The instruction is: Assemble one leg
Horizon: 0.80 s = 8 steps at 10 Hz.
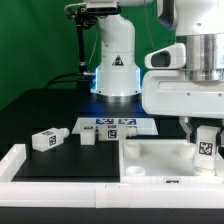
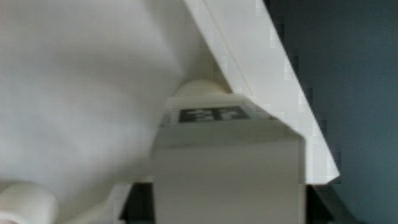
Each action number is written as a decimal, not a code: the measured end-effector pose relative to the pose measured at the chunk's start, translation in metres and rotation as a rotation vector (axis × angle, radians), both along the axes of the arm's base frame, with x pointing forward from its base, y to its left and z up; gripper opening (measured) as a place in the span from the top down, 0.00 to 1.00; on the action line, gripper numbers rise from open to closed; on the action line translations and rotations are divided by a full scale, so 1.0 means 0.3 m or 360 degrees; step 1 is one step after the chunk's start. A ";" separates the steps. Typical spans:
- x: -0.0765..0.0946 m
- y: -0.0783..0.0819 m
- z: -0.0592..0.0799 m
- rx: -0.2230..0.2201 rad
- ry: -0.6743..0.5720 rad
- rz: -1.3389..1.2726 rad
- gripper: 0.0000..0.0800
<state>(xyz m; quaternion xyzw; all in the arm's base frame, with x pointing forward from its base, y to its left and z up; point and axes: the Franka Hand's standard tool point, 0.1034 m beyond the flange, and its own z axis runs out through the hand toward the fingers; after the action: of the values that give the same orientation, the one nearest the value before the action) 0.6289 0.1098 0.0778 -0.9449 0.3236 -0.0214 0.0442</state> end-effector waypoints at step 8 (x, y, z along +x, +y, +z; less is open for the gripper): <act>0.036 -0.028 -0.009 0.0202 0.0096 -0.1231 0.64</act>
Offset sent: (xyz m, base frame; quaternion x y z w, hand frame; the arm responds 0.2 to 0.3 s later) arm 0.0173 0.0026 -0.0039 0.0469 -0.0907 0.4030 0.9095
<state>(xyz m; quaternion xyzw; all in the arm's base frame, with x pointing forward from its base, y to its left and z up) 0.6398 0.1015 0.0750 -0.7489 0.6575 0.0113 0.0817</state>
